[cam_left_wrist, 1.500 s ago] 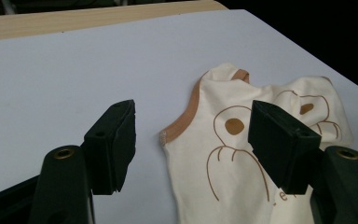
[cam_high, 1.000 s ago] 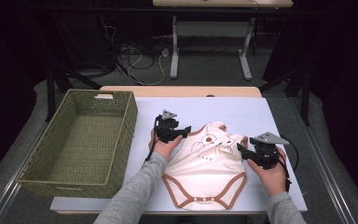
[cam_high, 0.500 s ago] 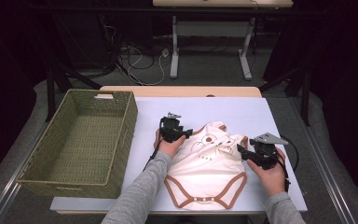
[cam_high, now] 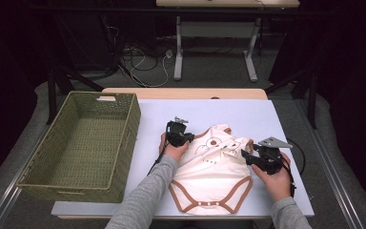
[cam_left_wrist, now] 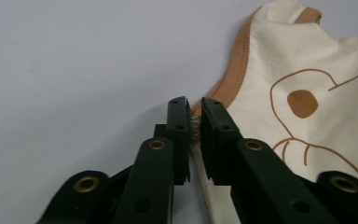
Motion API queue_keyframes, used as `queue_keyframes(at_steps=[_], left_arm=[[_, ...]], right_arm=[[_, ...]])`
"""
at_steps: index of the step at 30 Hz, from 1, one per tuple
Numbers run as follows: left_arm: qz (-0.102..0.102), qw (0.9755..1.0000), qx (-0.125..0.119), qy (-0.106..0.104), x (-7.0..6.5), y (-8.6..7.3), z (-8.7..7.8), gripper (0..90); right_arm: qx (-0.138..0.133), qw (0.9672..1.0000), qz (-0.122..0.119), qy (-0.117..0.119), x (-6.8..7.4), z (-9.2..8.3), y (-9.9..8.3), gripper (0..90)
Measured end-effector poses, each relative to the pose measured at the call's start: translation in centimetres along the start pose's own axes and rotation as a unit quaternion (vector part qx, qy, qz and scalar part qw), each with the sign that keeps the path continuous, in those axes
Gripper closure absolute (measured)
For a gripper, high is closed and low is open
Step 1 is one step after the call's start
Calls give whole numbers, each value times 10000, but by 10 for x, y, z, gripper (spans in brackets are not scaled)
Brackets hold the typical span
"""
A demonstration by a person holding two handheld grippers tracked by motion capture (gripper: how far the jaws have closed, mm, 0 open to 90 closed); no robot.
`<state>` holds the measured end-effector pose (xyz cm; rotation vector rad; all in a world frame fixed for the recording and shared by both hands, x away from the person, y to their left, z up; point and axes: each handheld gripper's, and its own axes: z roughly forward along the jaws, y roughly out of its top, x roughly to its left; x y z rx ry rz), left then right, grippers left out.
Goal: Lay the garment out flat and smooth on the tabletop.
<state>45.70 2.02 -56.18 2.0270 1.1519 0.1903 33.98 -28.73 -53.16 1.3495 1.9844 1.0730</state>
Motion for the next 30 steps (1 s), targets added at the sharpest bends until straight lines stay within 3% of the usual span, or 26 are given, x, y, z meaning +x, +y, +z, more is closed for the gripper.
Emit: queue_keyframes(at_steps=[7,11,20,24,30], left_arm=[[14,10000,38,41,0,1,-8,876],[-111,9998,-96,119,5,1,-20,877],[-341,9981,-350,369,20,-10,-47,878],[-542,9964,-452,461,27,-16,-58,879],[-667,9940,-599,624,34,-23,-73,879]], right_arm=[[224,9997,-47,106,4,7,-3,498],[345,9993,-100,127,7,11,-4,502],[280,9996,9,38,2,11,-3,499],[240,9996,105,54,-1,11,-3,502],[201,9997,145,42,-3,11,-2,516]])
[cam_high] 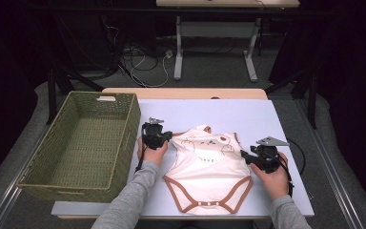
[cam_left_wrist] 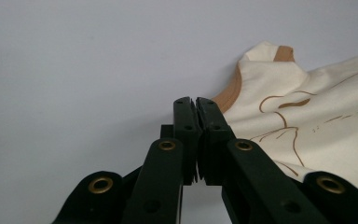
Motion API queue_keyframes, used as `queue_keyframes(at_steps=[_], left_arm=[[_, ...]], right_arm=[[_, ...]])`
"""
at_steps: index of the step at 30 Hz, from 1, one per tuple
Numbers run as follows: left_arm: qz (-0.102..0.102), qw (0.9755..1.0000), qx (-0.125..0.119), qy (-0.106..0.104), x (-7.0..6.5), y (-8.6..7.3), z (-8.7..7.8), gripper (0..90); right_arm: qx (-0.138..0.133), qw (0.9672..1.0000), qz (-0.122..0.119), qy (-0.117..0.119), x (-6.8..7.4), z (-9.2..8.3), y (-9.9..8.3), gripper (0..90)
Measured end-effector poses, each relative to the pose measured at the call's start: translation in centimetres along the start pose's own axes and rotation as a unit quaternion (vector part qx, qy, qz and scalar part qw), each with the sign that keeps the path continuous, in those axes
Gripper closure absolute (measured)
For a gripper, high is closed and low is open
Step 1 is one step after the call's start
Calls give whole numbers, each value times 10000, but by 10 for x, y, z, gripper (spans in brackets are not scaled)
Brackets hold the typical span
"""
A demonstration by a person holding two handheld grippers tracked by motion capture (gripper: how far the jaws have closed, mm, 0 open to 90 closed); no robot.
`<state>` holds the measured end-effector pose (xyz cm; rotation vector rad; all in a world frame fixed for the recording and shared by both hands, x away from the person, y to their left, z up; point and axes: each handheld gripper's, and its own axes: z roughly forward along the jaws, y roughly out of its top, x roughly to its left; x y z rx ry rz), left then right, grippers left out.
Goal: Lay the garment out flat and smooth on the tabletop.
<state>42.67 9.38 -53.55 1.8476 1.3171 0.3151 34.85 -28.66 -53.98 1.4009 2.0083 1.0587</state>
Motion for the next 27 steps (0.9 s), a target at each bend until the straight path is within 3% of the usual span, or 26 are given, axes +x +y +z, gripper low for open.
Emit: queue_keyframes(at_steps=[5,9,15,22,24,27], left_arm=[[-5,9999,-50,153,6,-5,-10,879],[-58,9998,-53,159,11,-10,-16,879],[-121,9999,-40,97,15,-16,-15,878],[-134,9999,-53,67,16,-18,-13,878],[-133,9999,-41,64,16,-18,-13,878],[-129,9999,-40,65,17,-18,-12,878]], right_arm=[[-16,10000,59,-2,-2,0,1,529],[17,10000,31,-10,-4,2,2,563],[151,9992,76,356,1,9,4,573],[168,9987,-9,482,10,23,9,564],[272,9982,-103,518,14,29,8,599],[475,9970,-390,478,19,35,8,765]])
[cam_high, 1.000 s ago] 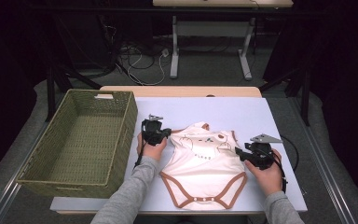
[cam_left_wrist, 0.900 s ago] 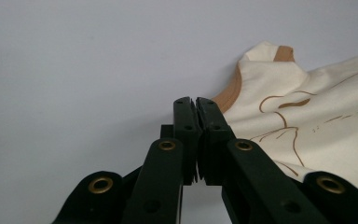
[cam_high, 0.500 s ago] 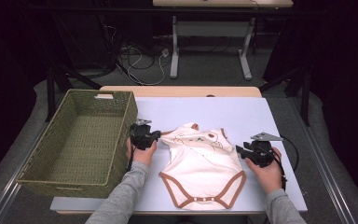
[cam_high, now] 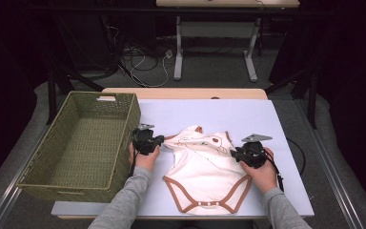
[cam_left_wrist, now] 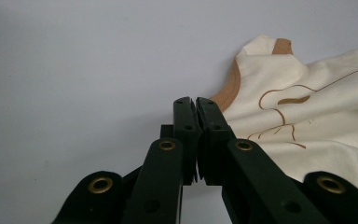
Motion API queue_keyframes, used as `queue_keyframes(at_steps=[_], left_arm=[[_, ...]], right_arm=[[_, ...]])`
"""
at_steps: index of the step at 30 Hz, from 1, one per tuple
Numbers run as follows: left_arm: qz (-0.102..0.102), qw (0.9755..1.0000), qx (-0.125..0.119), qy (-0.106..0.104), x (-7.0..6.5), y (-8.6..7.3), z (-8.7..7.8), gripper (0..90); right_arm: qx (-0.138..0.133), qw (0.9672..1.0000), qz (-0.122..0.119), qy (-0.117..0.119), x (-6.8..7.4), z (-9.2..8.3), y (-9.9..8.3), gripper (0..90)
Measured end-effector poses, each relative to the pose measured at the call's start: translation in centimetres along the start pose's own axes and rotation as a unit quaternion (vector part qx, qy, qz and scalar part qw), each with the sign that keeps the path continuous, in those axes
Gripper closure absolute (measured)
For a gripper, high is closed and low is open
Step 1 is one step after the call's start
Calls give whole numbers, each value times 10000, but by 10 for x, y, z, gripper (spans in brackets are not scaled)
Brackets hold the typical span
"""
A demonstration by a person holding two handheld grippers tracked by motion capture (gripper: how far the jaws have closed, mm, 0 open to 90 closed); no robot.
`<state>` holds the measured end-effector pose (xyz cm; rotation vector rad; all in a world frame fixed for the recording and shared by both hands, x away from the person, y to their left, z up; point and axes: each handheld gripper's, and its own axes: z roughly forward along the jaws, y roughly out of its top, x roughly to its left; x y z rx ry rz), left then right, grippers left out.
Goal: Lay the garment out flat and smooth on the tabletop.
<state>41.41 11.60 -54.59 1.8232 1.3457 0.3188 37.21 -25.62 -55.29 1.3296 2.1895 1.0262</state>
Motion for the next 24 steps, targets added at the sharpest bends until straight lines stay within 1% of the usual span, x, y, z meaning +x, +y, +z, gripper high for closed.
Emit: queue_keyframes(at_steps=[1,2,4,5,7,12,15,17,18,21,23,24], left_arm=[[2,10000,1,2,0,0,0,878],[7,10000,1,1,0,0,0,878],[1,10000,1,2,0,0,0,878],[-1,10000,-2,1,0,0,0,878],[-3,10000,-22,-2,0,0,0,878],[-14,10000,-33,-12,0,0,1,878],[-9,10000,-56,-39,0,0,2,878],[1,10000,-51,-54,0,0,0,878],[10,10000,-57,-68,-1,0,0,878],[33,9999,-115,-110,-1,0,-4,878],[49,9998,-132,-148,-3,0,-7,878],[65,9997,-141,-174,-3,1,-9,878]], right_arm=[[-29,10000,-56,-24,2,0,2,816],[-78,9999,-124,-16,2,-1,4,848],[-160,9997,-174,-35,2,-3,10,862],[-201,9997,-149,-23,2,-3,14,865],[-268,9994,-183,-74,-2,-4,22,867],[-320,9993,-44,-175,-16,2,36,868],[-266,9994,92,-203,-24,8,40,869],[-228,9994,184,-176,-28,12,41,870],[-189,9995,215,-164,-28,13,41,870],[-169,9996,172,-142,-28,11,40,871],[-157,9997,173,-111,-27,6,39,871],[-168,9997,166,-56,-27,2,39,871]])
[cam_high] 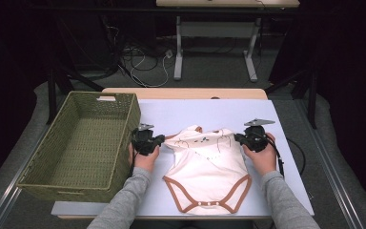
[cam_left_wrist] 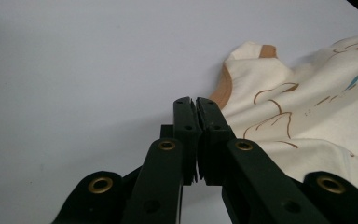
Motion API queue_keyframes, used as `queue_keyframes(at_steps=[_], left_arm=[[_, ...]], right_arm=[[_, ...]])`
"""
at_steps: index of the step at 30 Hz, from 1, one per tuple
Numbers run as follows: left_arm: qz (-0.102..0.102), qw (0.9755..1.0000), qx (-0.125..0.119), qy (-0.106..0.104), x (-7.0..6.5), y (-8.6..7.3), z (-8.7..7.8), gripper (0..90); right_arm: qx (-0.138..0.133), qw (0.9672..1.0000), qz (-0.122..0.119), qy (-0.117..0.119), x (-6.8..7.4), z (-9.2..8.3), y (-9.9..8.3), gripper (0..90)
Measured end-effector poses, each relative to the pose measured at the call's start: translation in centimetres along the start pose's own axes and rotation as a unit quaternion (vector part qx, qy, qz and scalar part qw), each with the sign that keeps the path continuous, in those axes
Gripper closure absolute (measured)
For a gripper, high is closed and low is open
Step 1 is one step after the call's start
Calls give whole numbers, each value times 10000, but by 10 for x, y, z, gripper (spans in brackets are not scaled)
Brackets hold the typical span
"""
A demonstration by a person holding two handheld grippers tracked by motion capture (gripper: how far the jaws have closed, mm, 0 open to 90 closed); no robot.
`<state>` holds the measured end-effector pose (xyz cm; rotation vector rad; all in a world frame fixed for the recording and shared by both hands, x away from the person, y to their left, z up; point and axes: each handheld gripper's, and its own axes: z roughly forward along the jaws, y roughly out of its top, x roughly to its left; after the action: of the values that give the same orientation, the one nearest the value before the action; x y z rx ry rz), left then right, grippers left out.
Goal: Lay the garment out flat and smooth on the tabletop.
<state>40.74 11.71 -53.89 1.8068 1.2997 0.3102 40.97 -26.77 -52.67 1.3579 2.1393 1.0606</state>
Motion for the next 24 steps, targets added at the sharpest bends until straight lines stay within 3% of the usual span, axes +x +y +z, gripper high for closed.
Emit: queue_keyframes(at_steps=[5,14,19,24], left_arm=[[68,9998,-155,-99,-7,2,-12,878],[410,9982,-252,-371,-24,5,-40,878],[614,9968,-184,-479,-31,-4,-54,878],[658,9961,-111,-574,-37,-19,-62,878]], right_arm=[[-107,9998,-122,66,6,-22,-3,872],[-225,9993,-227,209,16,-61,-24,873],[-204,9990,-180,351,23,-78,-42,873],[-198,9988,-85,445,30,-90,-55,873]])
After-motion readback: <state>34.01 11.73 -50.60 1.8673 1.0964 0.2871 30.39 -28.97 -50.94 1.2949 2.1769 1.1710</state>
